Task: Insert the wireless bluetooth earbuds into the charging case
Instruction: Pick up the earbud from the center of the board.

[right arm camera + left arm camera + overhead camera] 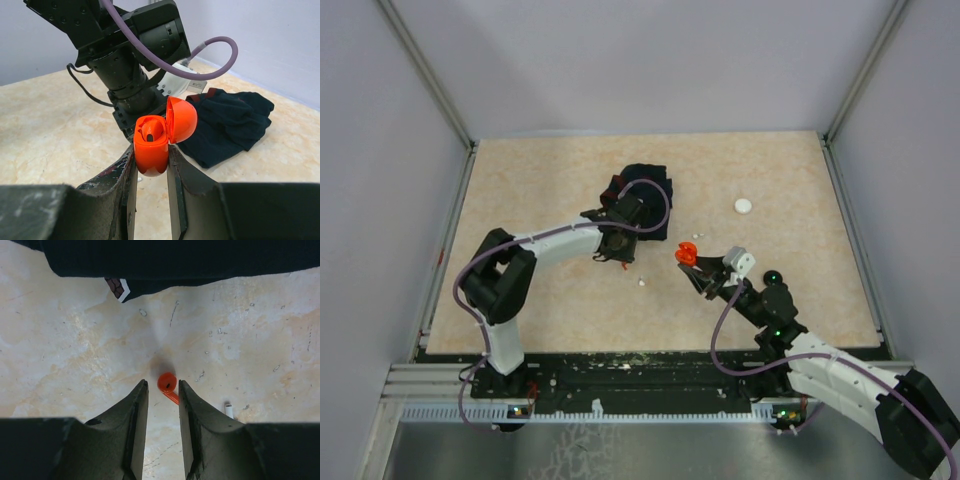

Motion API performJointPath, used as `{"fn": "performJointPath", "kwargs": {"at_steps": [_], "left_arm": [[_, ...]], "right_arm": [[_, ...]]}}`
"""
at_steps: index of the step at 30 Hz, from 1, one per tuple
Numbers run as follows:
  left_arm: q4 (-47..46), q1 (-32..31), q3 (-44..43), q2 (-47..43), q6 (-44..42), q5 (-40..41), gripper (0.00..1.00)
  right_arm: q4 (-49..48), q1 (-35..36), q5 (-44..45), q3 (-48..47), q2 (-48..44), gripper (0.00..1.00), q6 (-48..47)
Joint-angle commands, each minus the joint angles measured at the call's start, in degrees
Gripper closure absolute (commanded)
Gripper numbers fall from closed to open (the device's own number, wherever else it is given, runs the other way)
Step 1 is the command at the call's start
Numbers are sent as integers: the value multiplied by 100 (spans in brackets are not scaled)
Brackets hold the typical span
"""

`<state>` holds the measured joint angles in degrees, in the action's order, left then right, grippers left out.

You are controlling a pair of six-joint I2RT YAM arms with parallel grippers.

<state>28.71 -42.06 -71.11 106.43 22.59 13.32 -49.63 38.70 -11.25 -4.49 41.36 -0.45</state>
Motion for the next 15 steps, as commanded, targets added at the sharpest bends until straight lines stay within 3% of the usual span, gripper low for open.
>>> {"fn": "performJointPath", "kwargs": {"at_steps": [1, 15], "left_arm": [[10, -12, -237, 175, -114, 1, 64], [135, -30, -209, 268, -201, -33, 65]], "right_arm": [[-276, -6, -16, -113, -25, 100, -18], [-354, -11, -42, -114, 34, 100, -17]]}}
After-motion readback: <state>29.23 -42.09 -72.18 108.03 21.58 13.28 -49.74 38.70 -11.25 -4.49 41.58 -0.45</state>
